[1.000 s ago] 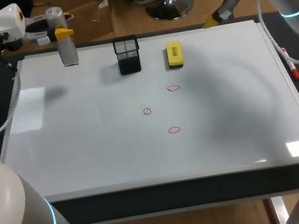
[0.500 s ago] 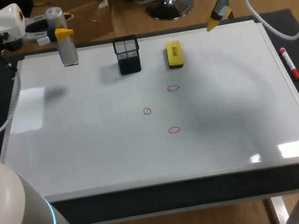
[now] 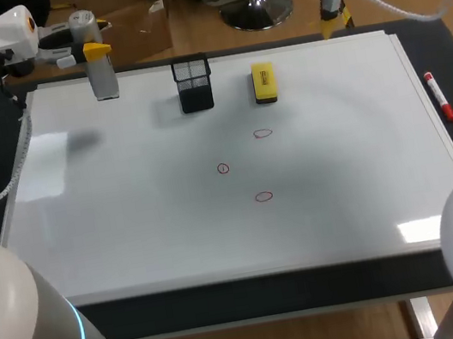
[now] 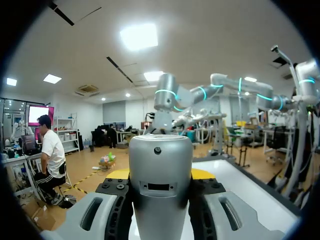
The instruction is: Pick up the inspection probe, press it on each red-marked spot on the whiteboard one by one, put down the probe, pick up the eraser, and wipe off all the red marks.
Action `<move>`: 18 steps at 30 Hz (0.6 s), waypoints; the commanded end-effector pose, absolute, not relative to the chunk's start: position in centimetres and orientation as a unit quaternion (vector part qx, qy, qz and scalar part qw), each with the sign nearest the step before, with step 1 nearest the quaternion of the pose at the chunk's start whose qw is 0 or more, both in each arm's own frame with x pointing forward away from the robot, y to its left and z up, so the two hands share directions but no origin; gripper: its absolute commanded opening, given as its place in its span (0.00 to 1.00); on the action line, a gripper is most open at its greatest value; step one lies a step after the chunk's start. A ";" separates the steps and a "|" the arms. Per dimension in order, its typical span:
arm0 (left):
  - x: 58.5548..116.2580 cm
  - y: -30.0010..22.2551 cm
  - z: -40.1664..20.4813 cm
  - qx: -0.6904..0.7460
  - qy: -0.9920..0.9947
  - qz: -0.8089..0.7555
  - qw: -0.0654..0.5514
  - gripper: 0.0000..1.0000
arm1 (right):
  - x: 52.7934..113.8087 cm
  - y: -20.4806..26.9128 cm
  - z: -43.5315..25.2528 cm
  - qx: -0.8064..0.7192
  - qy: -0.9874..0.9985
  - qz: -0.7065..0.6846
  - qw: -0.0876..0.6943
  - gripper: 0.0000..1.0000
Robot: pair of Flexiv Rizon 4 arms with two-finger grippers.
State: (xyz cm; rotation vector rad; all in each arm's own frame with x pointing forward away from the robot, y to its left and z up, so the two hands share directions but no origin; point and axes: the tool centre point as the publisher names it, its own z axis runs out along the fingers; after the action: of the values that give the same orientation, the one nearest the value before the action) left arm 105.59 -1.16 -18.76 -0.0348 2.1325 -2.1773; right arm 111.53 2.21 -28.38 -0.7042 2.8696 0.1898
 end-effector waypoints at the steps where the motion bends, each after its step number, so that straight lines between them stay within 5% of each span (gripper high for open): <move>1: 105.7 -1.1 -18.7 -0.010 0.699 -0.714 0.046 0.00 | 112.2 4.1 -30.1 -0.332 0.936 -0.091 -0.071 1.00; 18: 105.7 -1.1 -18.7 -0.010 0.699 -0.714 0.046 0.00 | 110.3 3.9 -31.4 -0.486 0.873 0.039 -0.002 1.00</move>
State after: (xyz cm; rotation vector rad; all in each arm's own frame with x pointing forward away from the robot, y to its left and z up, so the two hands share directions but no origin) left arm 105.59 -1.15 -18.76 -0.0350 2.1325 -2.1772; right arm 110.24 4.49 -30.90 -1.4804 2.8116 0.0204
